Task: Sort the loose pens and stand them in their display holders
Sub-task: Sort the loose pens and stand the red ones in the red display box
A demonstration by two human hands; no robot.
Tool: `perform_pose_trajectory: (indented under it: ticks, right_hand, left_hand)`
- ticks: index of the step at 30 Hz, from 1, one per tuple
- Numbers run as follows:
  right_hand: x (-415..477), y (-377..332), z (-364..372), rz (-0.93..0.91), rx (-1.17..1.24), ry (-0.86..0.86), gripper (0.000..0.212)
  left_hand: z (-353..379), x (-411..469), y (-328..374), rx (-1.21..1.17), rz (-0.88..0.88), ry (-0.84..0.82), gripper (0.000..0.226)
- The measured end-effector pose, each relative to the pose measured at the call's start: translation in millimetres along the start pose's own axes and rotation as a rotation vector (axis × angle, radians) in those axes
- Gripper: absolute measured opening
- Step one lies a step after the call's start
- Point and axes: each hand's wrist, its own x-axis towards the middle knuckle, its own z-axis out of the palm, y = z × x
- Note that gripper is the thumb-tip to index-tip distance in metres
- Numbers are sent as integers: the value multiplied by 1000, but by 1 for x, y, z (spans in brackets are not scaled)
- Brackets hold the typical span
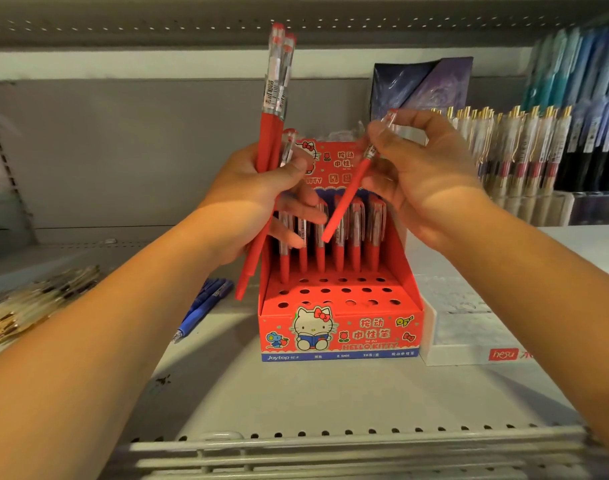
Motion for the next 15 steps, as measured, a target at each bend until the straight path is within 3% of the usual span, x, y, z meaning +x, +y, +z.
perform_pose_trajectory:
  ticks: [5, 11, 15]
  right_hand:
    - [-6, 18, 4, -96, -372, -41, 32]
    - [-11, 35, 9, -176, -554, -73, 41]
    - [-11, 36, 7, -215, -618, -75, 41]
  left_hand:
    - [-3, 4, 1, -41, 49, 88, 19]
    - [-2, 3, -3, -18, 8, 41, 44]
    - [-2, 3, -5, -40, 2, -4, 47]
